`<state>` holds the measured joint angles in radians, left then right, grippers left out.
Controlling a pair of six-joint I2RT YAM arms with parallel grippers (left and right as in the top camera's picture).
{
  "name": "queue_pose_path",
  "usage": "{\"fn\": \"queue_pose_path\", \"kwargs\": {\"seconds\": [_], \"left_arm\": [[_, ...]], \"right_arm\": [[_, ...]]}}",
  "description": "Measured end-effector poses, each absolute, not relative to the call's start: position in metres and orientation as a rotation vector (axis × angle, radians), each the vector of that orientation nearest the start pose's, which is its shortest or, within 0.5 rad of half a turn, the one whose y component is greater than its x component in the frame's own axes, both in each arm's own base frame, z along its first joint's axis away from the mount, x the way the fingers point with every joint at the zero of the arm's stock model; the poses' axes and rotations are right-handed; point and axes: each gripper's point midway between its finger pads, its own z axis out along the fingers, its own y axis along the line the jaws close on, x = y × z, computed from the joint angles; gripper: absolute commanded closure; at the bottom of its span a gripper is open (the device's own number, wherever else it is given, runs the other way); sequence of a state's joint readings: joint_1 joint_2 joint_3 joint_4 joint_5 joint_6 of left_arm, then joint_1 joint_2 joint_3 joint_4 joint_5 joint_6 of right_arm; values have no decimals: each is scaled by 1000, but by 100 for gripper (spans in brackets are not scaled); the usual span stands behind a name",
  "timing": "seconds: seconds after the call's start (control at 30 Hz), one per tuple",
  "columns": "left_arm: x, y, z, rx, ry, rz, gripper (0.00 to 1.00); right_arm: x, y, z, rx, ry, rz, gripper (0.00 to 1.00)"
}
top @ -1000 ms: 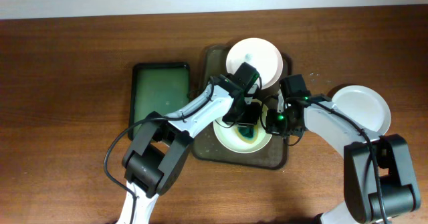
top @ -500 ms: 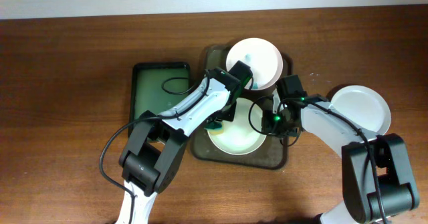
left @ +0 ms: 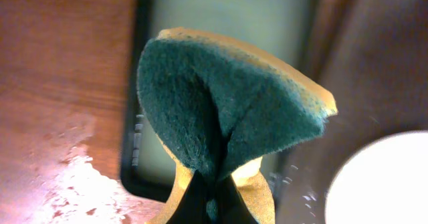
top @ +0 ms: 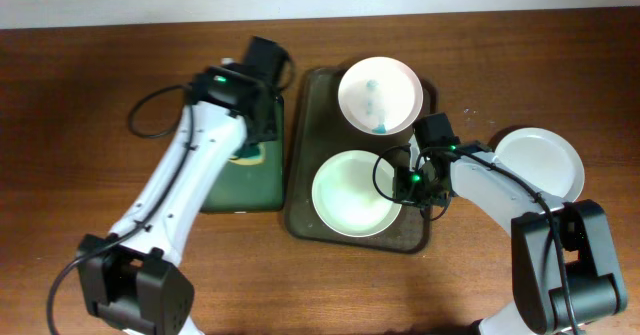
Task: Clean dirty plates on tray and stack at the side
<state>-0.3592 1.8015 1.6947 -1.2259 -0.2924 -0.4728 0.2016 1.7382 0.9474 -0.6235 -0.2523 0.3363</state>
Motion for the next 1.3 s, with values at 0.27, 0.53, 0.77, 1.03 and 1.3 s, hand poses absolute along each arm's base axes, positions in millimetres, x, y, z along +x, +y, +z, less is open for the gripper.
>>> {"fn": "queue_pose_path", "kwargs": {"seconds": [0.27,0.53,0.77,1.03,1.3], "left_arm": [[372,-50,73,-306,2906,162,45],[371,-55,96,-231,2921,128,35],[367,-55,200,-227,2653,3,1],[363,-54,222,-228,2591,-22,1],[363,-54,222,-228,2591,-21,0]], "right_arm": [[297,102,4,186,3046,415,96],[295,82,48,185,2942,280,96],[297,63,157,77,2520,-67,96],[292,75,180,-57,2372,-309,96],[283,89,193,-178,2266,-469,96]]}}
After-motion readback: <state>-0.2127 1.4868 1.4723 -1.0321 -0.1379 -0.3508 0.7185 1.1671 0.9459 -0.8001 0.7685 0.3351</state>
